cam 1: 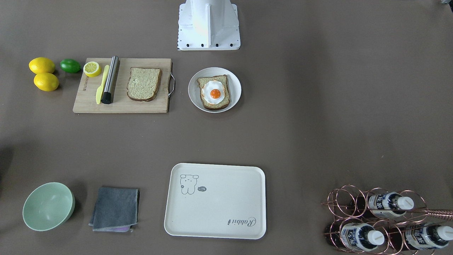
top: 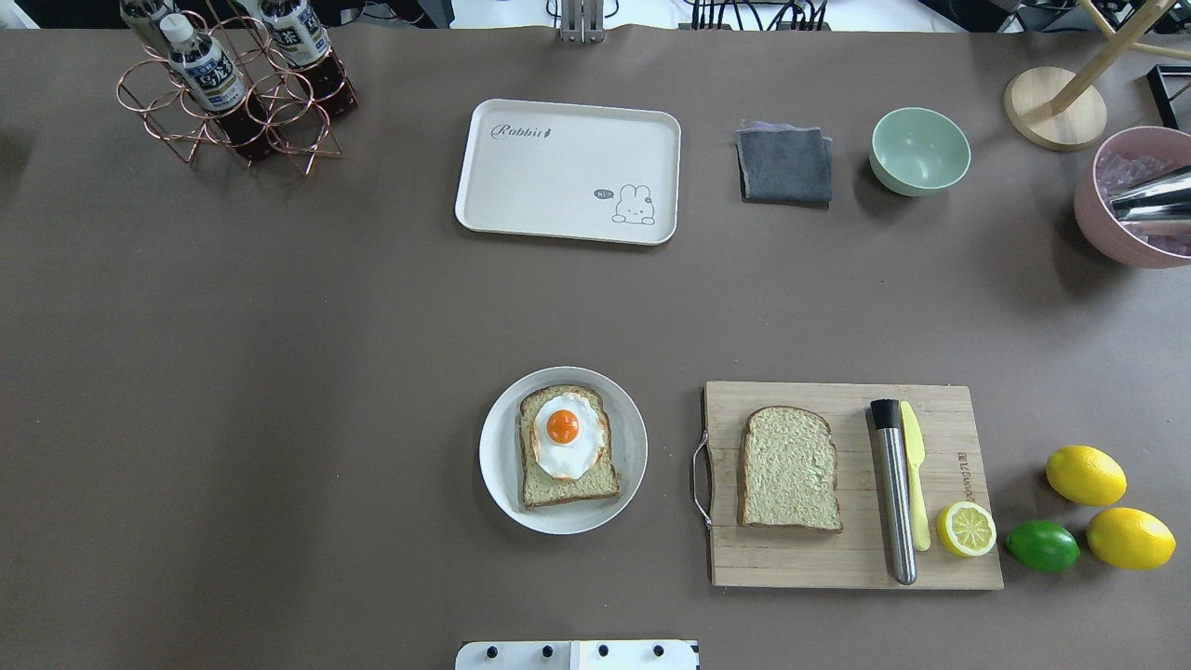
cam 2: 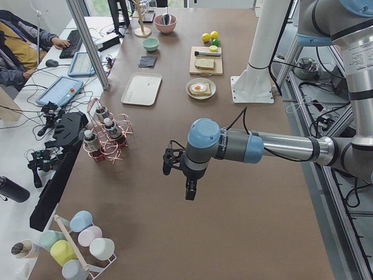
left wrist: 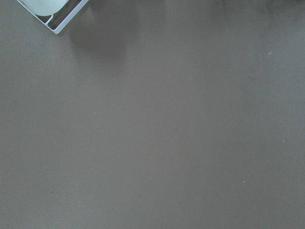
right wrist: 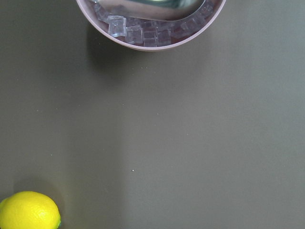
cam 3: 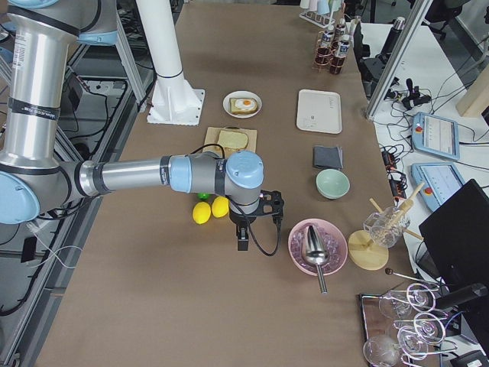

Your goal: Make sandwich and place on tray

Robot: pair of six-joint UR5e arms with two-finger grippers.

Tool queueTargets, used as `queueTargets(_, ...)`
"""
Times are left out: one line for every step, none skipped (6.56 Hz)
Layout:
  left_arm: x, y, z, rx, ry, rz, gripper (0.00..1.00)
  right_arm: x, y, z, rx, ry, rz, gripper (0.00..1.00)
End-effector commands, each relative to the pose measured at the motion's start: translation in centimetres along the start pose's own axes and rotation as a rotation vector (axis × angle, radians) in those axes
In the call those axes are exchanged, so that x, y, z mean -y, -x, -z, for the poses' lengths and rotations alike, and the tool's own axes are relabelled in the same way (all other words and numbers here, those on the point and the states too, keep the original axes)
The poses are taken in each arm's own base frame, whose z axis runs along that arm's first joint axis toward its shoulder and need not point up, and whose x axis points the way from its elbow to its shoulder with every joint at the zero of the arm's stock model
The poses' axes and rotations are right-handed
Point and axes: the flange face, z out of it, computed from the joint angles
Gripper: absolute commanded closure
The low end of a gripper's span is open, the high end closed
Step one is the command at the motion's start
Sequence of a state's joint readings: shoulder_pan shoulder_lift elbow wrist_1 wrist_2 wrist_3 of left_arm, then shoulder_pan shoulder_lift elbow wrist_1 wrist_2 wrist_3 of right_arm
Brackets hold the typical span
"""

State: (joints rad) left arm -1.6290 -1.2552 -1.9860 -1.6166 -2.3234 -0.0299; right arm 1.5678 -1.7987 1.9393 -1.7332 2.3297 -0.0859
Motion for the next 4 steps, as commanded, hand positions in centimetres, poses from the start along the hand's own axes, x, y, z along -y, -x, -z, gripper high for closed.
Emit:
queueTargets(0.13, -0.14, -0.1, -0.001, 0.003, -0.003, 0.02, -0.99, -0.05, -0.35, 0.021, 0.008, -0.009, 0.0)
queueTargets(0.06, -0.06, -0.18, -0.001, 0.004, -0.002, 0.02, -1.26, -0.01, -0.48, 0.035, 0.011, -0.012, 0.0)
queueTargets(-0.06, -0.02, -0.23, -0.001, 0.004, -0.005, 0.02, -1.39, -0.01, -0.41, 0.035, 0.009, -0.012, 0.0)
queueTargets(-0.26, 0.04, -0.45, -0.001, 0.009, -0.008, 0.02, -1.39, 0.04, -0.36, 0.035, 0.008, -0.011, 0.0)
